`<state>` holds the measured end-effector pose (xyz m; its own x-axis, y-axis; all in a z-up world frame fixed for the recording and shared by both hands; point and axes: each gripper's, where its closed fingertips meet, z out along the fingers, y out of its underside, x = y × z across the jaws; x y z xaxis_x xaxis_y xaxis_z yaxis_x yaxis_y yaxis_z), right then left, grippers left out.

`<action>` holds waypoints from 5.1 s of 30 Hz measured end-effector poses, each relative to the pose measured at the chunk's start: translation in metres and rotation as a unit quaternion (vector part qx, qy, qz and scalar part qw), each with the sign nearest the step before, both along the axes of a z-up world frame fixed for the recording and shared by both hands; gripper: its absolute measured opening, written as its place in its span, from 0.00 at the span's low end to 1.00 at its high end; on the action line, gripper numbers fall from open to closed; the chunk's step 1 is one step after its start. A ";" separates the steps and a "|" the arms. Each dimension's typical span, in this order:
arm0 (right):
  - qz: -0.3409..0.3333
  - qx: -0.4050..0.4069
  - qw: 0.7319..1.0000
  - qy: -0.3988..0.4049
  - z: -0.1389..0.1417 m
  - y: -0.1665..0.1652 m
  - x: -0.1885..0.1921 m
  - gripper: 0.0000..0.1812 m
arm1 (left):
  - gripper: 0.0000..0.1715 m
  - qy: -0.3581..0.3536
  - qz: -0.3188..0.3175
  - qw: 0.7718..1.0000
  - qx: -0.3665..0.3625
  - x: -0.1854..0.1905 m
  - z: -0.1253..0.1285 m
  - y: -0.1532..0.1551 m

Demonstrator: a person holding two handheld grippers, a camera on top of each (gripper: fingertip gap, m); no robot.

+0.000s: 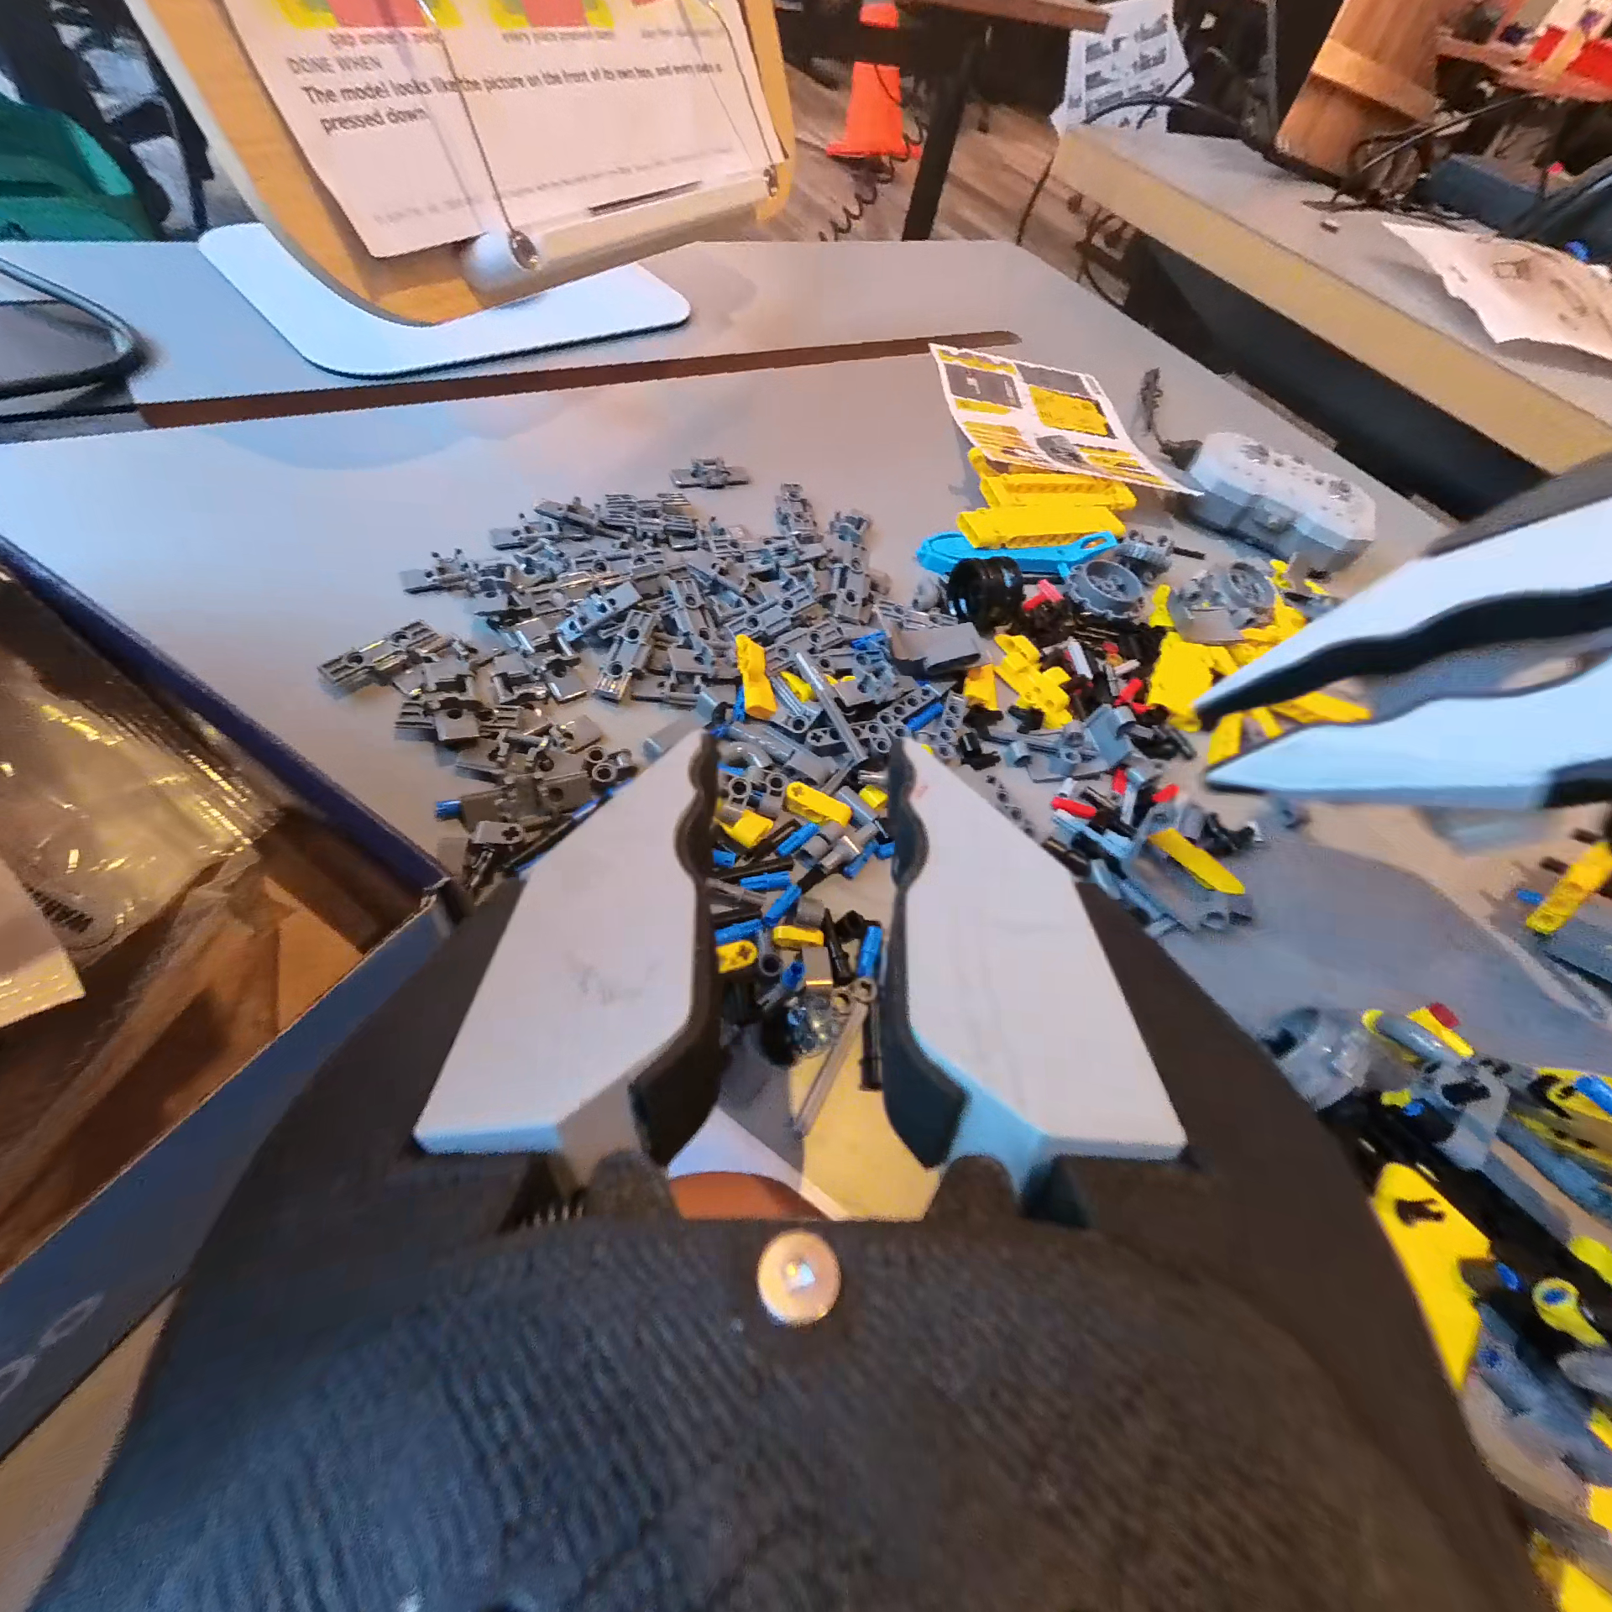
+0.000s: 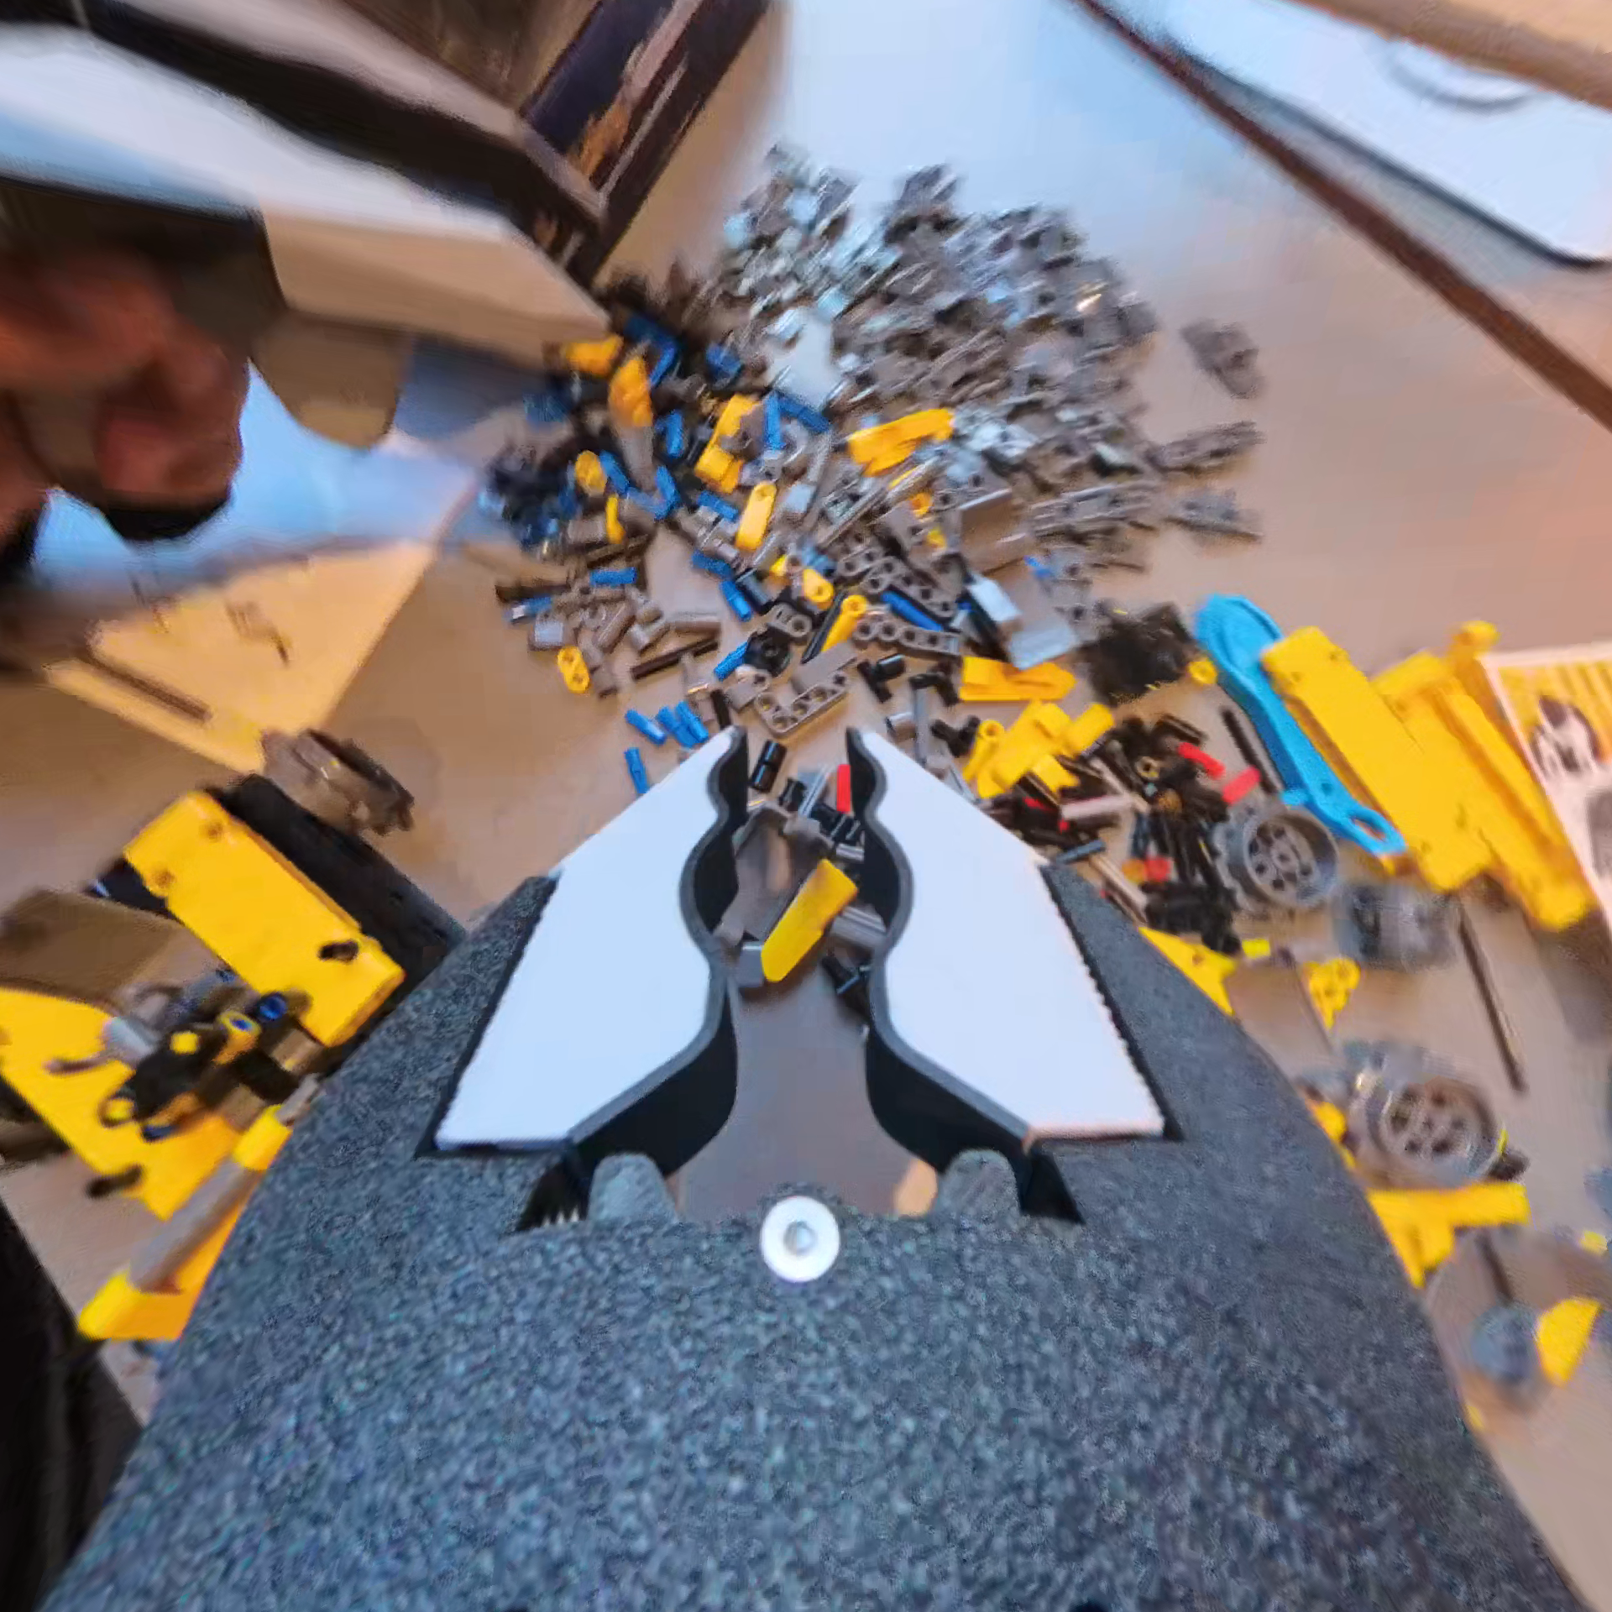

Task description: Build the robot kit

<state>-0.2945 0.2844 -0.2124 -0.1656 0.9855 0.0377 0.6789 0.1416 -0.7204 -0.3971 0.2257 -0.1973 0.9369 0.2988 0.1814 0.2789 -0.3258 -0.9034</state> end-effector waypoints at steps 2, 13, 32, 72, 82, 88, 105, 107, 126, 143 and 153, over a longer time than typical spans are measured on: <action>-0.056 -0.037 0.996 0.059 0.019 0.007 0.011 0.15 | 0.22 0.009 0.021 1.000 -0.001 -0.008 0.000 -0.002; -0.117 0.014 0.976 0.184 0.065 0.015 0.020 0.15 | 0.22 0.026 0.022 0.995 -0.095 -0.010 -0.026 0.002; -0.115 -0.036 0.972 0.202 0.093 0.038 0.065 0.15 | 0.10 0.103 -0.308 0.892 -0.315 0.037 -0.045 0.086; -0.123 -0.019 0.969 0.214 0.104 0.050 0.077 0.15 | 0.08 0.148 -0.353 0.850 -0.361 0.030 -0.076 0.093; -0.121 -0.017 0.969 0.215 0.105 0.050 0.078 0.15 | 0.09 0.224 -0.378 0.826 -0.354 0.032 -0.075 0.094; -0.119 -0.016 0.969 0.215 0.105 0.049 0.078 0.15 | 0.10 0.214 -0.382 0.831 -0.342 0.032 -0.076 0.095; -0.119 -0.013 0.969 0.216 0.106 0.050 0.079 0.15 | 0.10 0.269 -0.425 0.805 -0.314 0.037 -0.074 0.091; -0.119 -0.015 0.969 0.217 0.107 0.050 0.080 0.15 | 0.09 0.268 -0.431 0.807 -0.302 0.041 -0.070 0.092; -0.116 -0.014 0.970 0.212 0.104 0.048 0.078 0.15 | 0.00 0.248 -0.430 0.808 -0.318 0.037 -0.082 0.091; -0.114 -0.014 0.970 0.216 0.106 0.048 0.080 0.15 | 0.06 0.267 -0.408 0.812 -0.321 0.028 -0.080 0.094; -0.112 -0.014 0.970 0.213 0.105 0.047 0.079 0.15 | 0.02 0.263 -0.419 0.805 -0.329 0.035 -0.077 0.090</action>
<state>-0.2155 0.3317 -0.1079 0.0785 0.9965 0.0287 0.3303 0.0011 -0.9439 -0.3626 0.3157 -0.2740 0.7548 -0.6083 -0.2453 -0.6521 -0.6558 -0.3803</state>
